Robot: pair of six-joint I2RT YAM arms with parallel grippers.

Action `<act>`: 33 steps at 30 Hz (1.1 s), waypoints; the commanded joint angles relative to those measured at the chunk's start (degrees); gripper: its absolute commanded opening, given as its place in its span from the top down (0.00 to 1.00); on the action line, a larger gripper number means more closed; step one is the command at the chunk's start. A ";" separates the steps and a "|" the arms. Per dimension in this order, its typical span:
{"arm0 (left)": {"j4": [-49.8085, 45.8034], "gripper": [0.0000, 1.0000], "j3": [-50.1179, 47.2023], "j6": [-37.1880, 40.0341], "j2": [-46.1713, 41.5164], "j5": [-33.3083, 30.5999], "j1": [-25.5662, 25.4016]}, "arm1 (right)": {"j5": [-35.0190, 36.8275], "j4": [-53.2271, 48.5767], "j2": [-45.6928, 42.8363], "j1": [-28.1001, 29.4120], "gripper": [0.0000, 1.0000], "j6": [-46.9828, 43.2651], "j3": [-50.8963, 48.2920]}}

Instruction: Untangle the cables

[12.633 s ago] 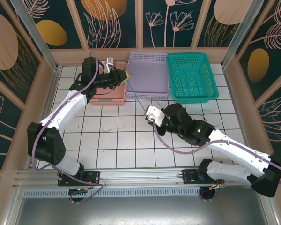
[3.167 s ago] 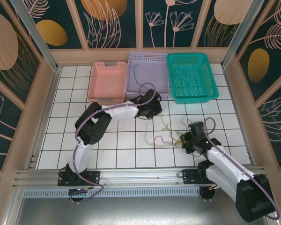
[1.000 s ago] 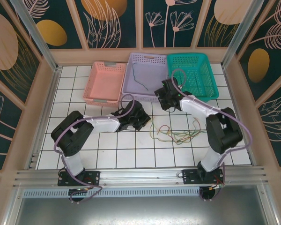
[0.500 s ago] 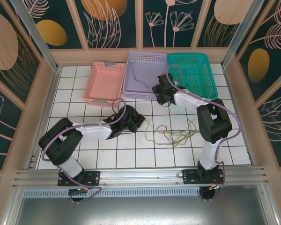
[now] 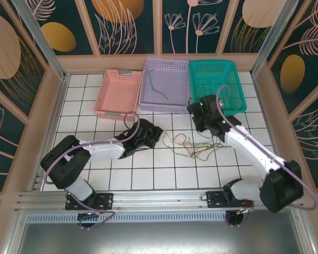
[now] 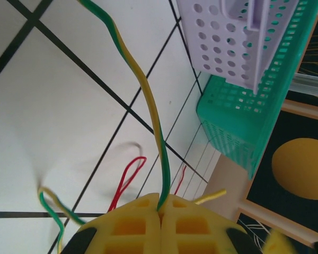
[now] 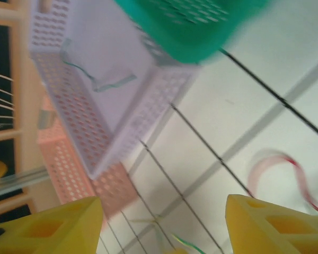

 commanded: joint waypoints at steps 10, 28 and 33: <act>-0.67 1.00 2.46 1.11 -1.84 -0.64 -0.96 | -14.18 2.30 -9.81 1.44 0.32 20.23 -17.70; -11.77 1.00 3.90 9.13 -14.92 -6.67 -1.32 | -8.21 8.52 -0.22 -5.41 0.80 17.30 -23.84; -18.77 1.00 4.02 10.44 -22.50 -12.37 -1.27 | -7.99 7.38 -0.87 -9.19 0.84 13.68 -24.14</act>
